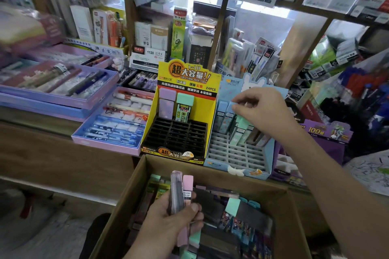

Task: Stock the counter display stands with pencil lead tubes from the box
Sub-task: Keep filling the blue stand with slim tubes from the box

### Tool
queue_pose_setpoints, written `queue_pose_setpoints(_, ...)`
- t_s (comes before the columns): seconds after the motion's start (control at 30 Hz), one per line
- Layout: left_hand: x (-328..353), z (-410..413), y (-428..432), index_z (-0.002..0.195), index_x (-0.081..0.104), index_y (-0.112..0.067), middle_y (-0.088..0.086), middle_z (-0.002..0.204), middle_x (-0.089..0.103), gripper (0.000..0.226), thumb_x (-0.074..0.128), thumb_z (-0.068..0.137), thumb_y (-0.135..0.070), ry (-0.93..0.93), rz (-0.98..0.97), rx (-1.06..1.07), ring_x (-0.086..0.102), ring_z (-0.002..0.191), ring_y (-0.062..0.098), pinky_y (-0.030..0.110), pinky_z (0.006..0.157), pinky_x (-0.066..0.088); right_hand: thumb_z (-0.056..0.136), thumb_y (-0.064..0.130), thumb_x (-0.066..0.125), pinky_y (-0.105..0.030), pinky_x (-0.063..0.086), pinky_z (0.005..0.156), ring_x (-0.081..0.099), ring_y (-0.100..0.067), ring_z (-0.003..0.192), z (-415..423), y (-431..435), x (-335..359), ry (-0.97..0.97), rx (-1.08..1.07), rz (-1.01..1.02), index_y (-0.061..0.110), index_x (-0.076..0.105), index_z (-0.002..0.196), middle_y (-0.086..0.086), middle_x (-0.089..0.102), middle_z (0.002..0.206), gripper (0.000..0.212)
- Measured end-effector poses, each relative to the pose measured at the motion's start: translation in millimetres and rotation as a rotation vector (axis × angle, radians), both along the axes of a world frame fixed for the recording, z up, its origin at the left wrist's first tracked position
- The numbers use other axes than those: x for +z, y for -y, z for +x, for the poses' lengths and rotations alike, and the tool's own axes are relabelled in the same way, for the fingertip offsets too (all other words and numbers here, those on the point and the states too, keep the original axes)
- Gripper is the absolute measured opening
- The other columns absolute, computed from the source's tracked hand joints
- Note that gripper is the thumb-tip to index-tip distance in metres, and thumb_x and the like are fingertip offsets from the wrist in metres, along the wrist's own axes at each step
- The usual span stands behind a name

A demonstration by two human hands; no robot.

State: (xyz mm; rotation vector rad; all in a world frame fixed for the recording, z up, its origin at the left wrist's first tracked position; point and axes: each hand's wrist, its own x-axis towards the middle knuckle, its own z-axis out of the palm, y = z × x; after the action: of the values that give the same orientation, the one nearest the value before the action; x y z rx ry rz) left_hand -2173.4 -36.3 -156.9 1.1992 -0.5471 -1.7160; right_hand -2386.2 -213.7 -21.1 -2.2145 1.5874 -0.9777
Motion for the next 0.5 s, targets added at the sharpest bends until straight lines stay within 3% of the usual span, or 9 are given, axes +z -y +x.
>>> queue_pose_setpoints(0.13,4,1,-1,0.104,0.072,-0.001,0.028,0.091,0.073,0.022,0.072,0.084,0.008,-0.016,0.005,0.004,0.075,0.080,0.033,0.038,0.070,0.062,0.087,0.016,0.080,-0.001,0.039,0.060,0.056,0.011,0.063,1,5,1,-0.091,-0.008,0.011,0.022,0.079,0.087,0.017,0.066,0.072,0.006)
queue_pose_setpoints(0.27,9,1,-1,0.106,0.070,-0.001,0.024,0.088,0.073,0.022,0.070,0.086,0.008,-0.021,0.007,-0.011,0.074,0.078,0.030,0.036,0.068,0.061,0.088,0.016,0.079,-0.001,0.037,0.059,0.056,0.001,0.064,2,8,4,-0.157,-0.013,-0.006,0.017,0.081,0.093,0.019,0.064,0.073,0.005)
queue_pose_setpoints(0.33,11,0,-1,0.105,0.070,-0.001,0.024,0.088,0.073,0.022,0.070,0.086,0.008,-0.018,0.008,-0.018,0.074,0.079,0.030,0.035,0.068,0.061,0.088,0.016,0.079,-0.001,0.036,0.058,0.056,0.003,0.064,3,9,4,-0.171,-0.015,0.000,0.016,0.081,0.095,0.019,0.064,0.073,0.007)
queue_pose_setpoints(0.5,15,2,-3,0.107,0.070,-0.002,0.025,0.092,0.072,0.024,0.070,0.085,0.008,-0.008,0.004,-0.019,0.074,0.083,0.032,0.039,0.074,0.061,0.090,0.017,0.078,-0.001,0.036,0.057,0.057,0.003,0.065,4,14,6,-0.190,-0.010,0.011,0.015,0.081,0.096,0.010,0.067,0.076,0.008)
